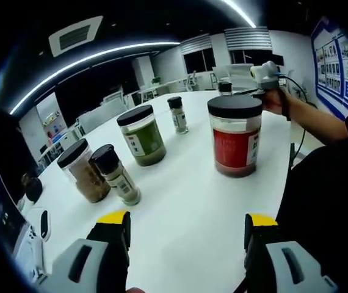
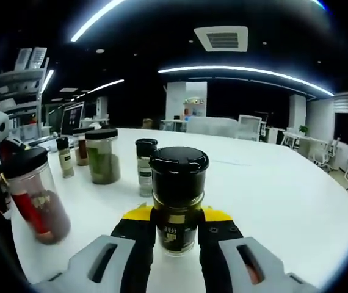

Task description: Pick up the mixed condiments and ingredients on the table and sort them into separate groups

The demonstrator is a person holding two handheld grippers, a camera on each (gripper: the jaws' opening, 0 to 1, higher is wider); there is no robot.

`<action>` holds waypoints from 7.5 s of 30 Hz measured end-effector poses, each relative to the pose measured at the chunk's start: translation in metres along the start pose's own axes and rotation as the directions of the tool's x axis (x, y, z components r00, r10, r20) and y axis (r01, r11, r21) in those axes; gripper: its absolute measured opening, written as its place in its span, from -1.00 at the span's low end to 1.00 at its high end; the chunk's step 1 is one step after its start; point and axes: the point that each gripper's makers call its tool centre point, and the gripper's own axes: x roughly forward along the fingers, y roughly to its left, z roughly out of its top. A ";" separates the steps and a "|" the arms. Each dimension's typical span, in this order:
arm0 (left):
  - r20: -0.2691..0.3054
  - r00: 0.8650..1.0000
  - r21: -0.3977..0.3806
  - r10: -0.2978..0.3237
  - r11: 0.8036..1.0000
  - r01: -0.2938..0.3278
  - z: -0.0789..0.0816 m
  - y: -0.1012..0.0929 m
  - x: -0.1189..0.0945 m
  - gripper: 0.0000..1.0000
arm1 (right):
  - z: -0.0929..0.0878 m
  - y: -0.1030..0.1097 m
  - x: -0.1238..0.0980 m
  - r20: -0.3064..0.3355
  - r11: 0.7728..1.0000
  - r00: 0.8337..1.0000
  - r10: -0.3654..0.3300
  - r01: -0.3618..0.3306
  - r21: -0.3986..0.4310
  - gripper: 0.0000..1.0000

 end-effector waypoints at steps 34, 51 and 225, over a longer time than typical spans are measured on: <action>-0.023 1.000 0.001 0.002 1.000 -0.002 -0.006 0.002 0.002 0.52 | -0.001 -0.091 -0.001 -0.042 0.983 0.982 -0.183 0.181 -0.038 -0.44; -0.033 0.999 0.011 -0.009 1.000 0.009 -0.004 -0.001 0.004 0.53 | -0.011 -0.127 0.035 -0.045 0.976 0.975 -0.217 0.219 0.022 -0.44; -0.015 0.999 0.012 -0.032 0.999 0.032 -0.013 0.003 0.001 0.50 | 0.026 0.071 0.133 0.056 0.926 0.928 0.368 -0.361 -0.109 -0.44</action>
